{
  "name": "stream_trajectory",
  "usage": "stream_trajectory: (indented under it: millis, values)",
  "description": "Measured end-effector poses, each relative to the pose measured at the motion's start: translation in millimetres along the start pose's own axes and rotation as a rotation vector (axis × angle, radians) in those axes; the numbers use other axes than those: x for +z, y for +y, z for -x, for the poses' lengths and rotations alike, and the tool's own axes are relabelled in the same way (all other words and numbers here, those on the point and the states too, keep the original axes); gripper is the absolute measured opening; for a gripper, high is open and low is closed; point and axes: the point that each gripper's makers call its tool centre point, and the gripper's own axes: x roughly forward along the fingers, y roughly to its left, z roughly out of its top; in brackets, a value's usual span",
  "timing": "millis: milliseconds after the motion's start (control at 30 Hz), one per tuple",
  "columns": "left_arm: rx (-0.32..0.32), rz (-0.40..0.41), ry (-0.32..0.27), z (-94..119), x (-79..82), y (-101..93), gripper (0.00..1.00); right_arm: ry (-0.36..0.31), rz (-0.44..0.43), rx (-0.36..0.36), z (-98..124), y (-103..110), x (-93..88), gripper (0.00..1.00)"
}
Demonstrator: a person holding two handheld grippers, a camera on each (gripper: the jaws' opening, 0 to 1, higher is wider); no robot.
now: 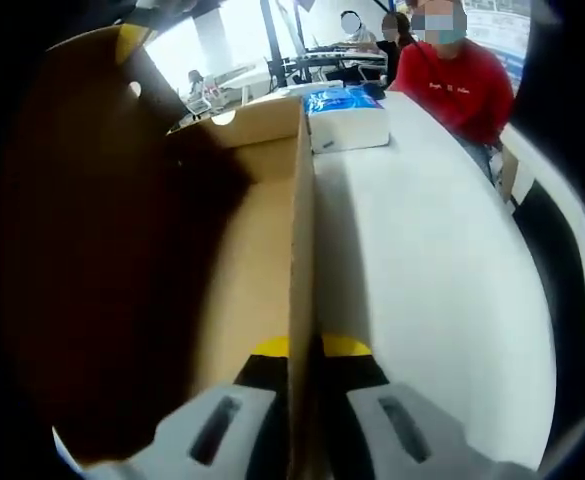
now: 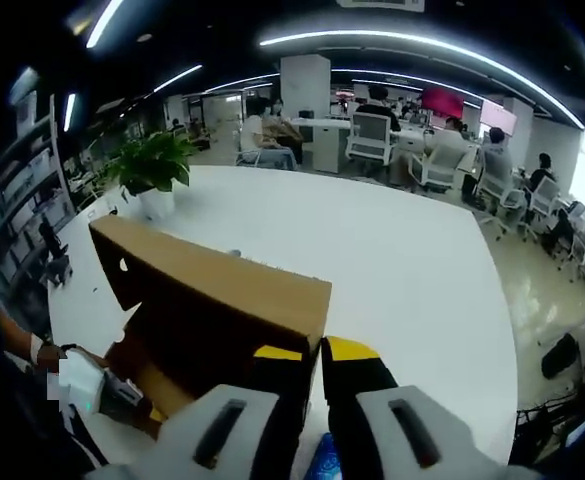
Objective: Operate the shoe box by opening the lid, removing the specified soft item, and placing it in the target area until the item is outside and the box remains undamaged.
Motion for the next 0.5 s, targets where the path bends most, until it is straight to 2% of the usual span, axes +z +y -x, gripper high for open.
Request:
stream_trajectory:
  millis: [333,500]
  values:
    - [-0.007,0.002,-0.007,-1,-0.5,-0.7,0.03,-0.005,0.018,0.002,10,13,-7.0,0.03]
    - [-0.005,0.002,-0.006,1,1.4,-1.3,0.03,-0.012,0.019,0.001,15,12,-12.0,0.03]
